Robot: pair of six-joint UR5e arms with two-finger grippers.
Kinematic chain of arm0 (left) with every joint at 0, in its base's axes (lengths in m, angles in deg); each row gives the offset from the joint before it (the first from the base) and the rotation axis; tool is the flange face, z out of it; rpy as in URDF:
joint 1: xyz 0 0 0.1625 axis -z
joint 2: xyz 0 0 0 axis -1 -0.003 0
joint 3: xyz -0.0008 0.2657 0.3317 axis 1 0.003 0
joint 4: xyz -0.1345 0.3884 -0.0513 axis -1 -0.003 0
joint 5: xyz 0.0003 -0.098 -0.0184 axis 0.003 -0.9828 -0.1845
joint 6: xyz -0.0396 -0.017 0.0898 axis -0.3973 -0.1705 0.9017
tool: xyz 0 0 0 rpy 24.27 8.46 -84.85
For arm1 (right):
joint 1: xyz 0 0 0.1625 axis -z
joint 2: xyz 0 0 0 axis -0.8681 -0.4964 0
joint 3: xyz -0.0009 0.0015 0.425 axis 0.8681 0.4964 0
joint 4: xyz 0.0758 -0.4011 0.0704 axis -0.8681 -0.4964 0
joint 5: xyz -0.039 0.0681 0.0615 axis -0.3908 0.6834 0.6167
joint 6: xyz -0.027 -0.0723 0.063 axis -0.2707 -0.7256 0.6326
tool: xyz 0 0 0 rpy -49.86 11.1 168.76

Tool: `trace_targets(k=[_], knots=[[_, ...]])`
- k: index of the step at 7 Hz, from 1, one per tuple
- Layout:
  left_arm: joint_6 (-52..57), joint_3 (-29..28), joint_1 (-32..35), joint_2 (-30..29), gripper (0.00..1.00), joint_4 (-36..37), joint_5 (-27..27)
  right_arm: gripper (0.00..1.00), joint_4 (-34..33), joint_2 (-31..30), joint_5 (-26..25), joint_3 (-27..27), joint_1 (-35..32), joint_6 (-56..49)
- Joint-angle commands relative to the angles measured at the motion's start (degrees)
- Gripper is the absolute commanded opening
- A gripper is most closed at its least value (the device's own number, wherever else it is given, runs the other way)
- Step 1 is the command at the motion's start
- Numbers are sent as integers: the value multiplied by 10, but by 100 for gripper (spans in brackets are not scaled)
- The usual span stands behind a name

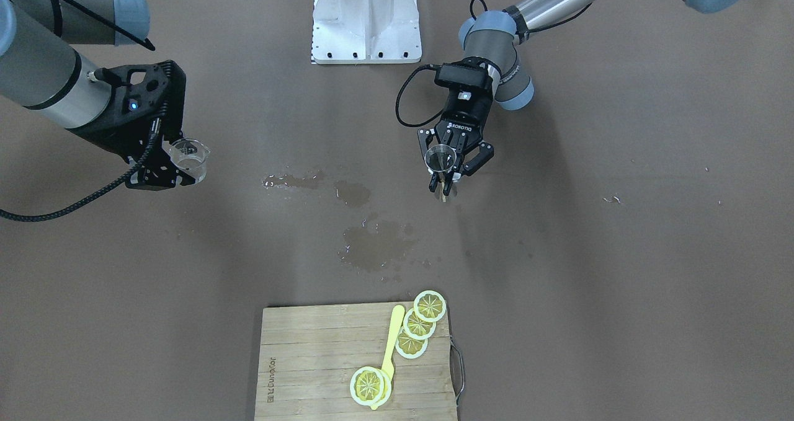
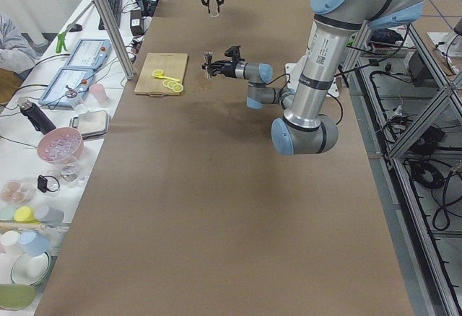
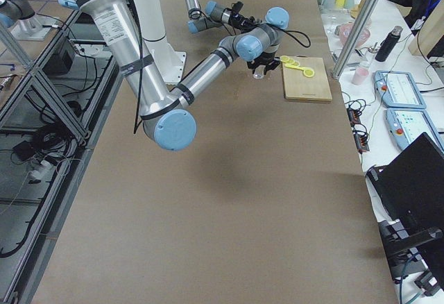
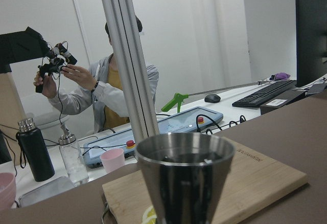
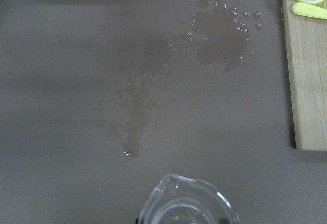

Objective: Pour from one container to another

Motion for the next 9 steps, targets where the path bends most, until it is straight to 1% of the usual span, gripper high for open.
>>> trace_targets(k=[1, 2, 3, 4, 5, 6, 7, 8, 9], knots=[[19, 2, 3, 41, 0, -64, 0, 0, 182, -120, 57, 2, -17, 33], [19, 3, 7, 66, 0, -88, 0, 0, 247, -163, 67, 11, -23, 32], [19, 3, 18, 96, 0, -119, -1, 0, 330, -202, 68, 36, -24, 32], [19, 3, 44, 130, 0, -141, -36, 0, 421, -216, 75, 88, -26, 33], [19, 2, 76, 163, 0, -161, -81, 0, 502, -218, 76, 144, -29, 34], [18, -1, 84, 180, 0, -176, -84, 0, 533, -218, 76, 172, -30, 32], [18, -1, 96, 194, 0, -177, -94, 0, 547, -216, 76, 192, -30, 29], [14, -7, 111, 206, 0, -190, -113, 0, 578, -208, 76, 225, -30, 29], [12, -24, 116, 229, 0, -230, -115, 0, 603, -199, 76, 255, -30, 28]])
